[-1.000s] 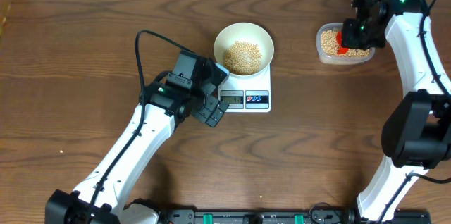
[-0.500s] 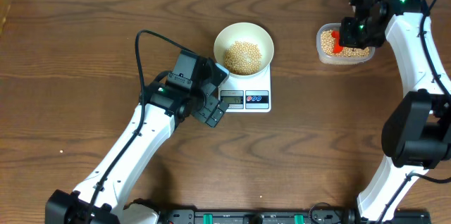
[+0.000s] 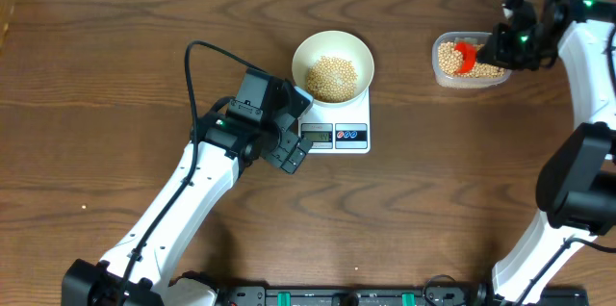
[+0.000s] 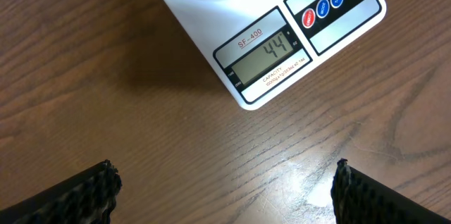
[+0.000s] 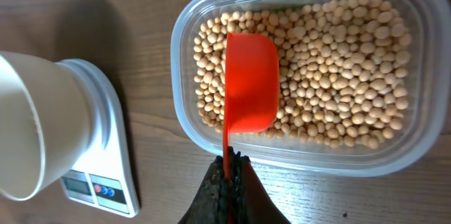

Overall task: Scoop item into bowl and weigh 50g on scale
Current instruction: 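Scoop a small amount of soybeans with the right gripper, then carry the scoop left over the bowl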

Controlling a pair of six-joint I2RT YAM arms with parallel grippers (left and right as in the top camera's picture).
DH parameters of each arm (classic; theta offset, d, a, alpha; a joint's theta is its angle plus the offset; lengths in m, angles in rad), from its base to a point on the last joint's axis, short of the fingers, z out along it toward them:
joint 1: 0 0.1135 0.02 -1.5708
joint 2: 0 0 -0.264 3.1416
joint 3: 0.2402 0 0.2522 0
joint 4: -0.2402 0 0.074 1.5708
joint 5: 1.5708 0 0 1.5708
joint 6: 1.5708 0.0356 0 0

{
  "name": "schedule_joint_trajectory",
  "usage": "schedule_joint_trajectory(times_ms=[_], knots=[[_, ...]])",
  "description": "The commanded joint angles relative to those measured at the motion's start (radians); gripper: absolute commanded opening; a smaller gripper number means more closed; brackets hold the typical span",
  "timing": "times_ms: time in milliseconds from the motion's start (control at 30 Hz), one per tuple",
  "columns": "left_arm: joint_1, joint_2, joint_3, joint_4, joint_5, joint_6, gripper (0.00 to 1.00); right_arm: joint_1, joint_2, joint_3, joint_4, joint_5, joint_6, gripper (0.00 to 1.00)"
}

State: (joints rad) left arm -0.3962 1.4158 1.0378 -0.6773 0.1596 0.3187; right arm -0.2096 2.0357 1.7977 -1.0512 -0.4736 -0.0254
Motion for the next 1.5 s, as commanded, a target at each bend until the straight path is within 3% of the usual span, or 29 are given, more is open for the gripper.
schedule_joint_trajectory(times_ms=[0,367,967,1467], knots=[[0.002,0.0,-0.008,-0.003,0.013,0.01,0.98,-0.027,-0.007,0.0,0.0,-0.084,-0.021,0.01],[0.002,0.0,-0.008,-0.003,0.013,0.01,0.98,-0.08,-0.082,0.0,-0.005,-0.1,-0.04,0.01],[0.002,0.0,-0.008,-0.003,0.013,0.01,0.98,-0.078,-0.095,0.0,-0.029,-0.428,-0.07,0.01],[0.002,0.0,-0.008,-0.003,0.013,0.01,0.98,-0.058,-0.095,0.0,-0.019,-0.558,-0.069,0.01]])
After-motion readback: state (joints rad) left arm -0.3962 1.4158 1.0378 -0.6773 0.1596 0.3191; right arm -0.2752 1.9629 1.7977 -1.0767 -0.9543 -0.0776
